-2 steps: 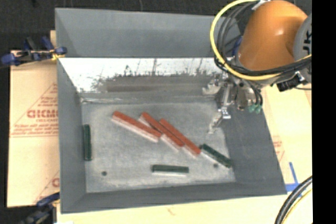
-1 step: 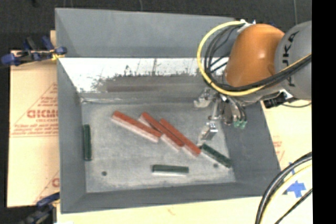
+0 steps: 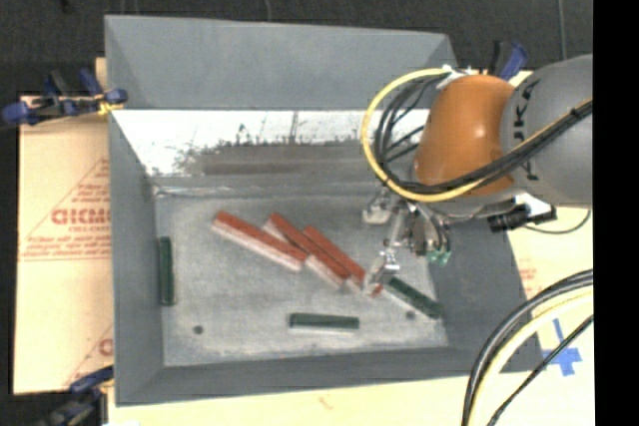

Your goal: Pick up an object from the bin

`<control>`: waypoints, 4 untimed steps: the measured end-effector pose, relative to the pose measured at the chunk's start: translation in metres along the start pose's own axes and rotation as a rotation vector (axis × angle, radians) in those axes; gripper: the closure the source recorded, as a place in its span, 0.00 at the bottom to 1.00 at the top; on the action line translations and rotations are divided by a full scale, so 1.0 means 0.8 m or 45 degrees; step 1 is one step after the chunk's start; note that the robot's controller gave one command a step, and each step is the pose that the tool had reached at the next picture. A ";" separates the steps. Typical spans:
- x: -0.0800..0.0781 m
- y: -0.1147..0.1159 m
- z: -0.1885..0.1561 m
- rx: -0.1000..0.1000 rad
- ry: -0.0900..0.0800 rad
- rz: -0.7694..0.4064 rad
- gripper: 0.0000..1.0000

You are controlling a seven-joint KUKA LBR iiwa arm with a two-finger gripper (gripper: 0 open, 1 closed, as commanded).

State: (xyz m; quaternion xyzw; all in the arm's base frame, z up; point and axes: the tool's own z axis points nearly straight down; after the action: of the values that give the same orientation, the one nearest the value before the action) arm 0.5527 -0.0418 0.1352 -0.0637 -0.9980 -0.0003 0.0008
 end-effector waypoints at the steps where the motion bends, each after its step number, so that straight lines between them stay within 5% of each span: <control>1: -0.012 0.011 -0.010 0.000 -0.007 0.174 0.00; 2: -0.001 0.012 0.056 0.000 -0.014 0.234 0.00; 3: -0.004 0.022 0.070 0.002 -0.008 0.191 1.00; 4: -0.004 0.022 0.070 0.002 -0.008 0.192 1.00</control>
Offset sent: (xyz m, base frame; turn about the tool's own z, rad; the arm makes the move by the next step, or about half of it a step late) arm -0.0060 0.0113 -0.0652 0.1981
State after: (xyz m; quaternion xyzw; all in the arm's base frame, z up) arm 0.5584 -0.0247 0.0790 -0.1386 -0.9904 0.0008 -0.0023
